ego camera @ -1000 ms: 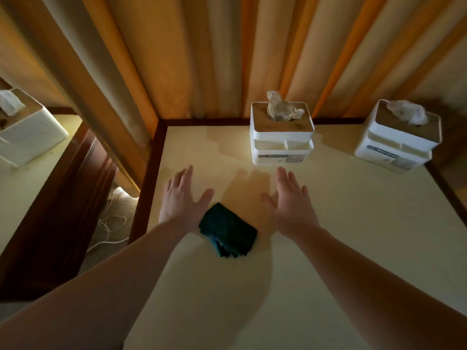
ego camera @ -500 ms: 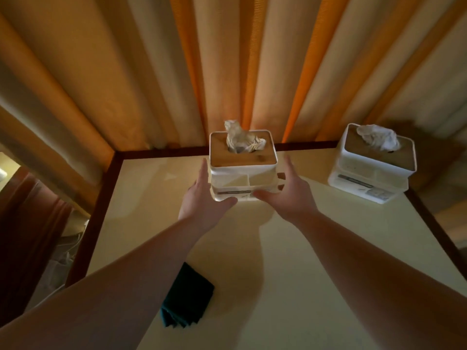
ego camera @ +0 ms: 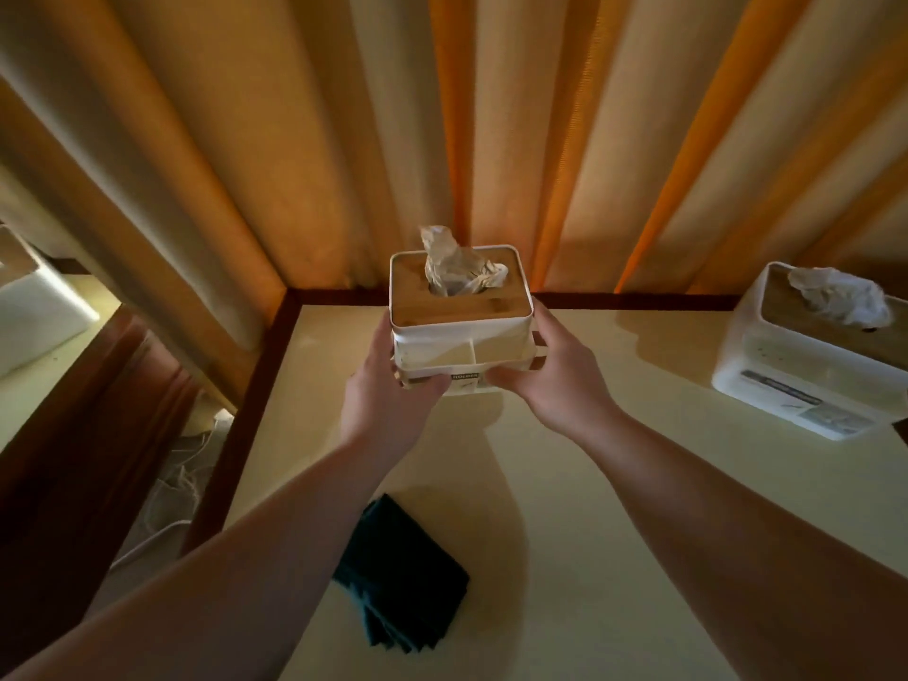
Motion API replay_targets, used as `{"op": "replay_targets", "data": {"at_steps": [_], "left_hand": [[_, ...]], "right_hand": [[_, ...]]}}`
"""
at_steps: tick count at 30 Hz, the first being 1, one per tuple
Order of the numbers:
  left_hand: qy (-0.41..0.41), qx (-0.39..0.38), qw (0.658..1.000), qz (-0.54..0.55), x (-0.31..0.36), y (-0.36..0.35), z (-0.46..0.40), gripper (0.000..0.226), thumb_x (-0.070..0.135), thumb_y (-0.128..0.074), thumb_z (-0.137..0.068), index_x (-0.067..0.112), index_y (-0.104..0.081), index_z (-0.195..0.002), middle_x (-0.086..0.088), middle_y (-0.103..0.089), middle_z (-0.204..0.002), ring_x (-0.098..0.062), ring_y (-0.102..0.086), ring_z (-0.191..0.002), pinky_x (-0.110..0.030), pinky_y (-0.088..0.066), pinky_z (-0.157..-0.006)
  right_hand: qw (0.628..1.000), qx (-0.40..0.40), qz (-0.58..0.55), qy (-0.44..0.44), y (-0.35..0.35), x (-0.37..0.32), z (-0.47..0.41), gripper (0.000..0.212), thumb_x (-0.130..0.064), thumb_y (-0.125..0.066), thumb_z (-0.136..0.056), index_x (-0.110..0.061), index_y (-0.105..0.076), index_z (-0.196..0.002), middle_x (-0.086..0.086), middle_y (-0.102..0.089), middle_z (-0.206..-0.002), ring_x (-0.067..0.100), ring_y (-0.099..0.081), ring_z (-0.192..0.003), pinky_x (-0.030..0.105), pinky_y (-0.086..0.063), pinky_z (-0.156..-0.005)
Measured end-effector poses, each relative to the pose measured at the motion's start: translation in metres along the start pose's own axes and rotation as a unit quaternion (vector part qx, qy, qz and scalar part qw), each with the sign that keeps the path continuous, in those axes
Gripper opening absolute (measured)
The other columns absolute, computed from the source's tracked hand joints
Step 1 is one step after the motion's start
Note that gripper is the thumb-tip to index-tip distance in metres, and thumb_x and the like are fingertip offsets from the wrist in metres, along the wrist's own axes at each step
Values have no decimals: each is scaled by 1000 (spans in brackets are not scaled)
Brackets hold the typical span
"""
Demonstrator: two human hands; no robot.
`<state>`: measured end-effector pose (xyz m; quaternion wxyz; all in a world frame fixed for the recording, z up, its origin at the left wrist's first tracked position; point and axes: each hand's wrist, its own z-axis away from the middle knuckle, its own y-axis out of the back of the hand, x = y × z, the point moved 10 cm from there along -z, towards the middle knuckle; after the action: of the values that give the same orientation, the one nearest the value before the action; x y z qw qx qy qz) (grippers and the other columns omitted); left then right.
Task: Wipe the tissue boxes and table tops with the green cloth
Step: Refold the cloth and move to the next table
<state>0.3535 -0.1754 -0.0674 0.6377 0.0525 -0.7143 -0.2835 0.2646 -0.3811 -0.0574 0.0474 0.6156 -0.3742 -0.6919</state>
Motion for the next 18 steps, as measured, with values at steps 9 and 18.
{"op": "replay_targets", "data": {"at_steps": [9, 18], "left_hand": [[39, 81, 996, 14, -55, 99, 18, 82, 26, -81, -89, 58, -35, -148, 30, -67, -123, 9, -66, -107, -28, -60, -88], [53, 97, 993, 35, -86, 106, 22, 92, 25, -80, -91, 52, -22, -157, 23, -63, -137, 4, -59, -125, -26, -54, -100]], "right_hand": [[989, -141, -33, 28, -110, -57, -38, 103, -36, -94, -72, -43, -36, -157, -19, -57, -140, 5, -54, -119, 12, -43, -83], [983, -178, -25, 28, -139, -58, -52, 103, -32, -93, -76, -47, -33, -158, -24, -54, -132, 4, -55, -116, 13, -43, -83]]}}
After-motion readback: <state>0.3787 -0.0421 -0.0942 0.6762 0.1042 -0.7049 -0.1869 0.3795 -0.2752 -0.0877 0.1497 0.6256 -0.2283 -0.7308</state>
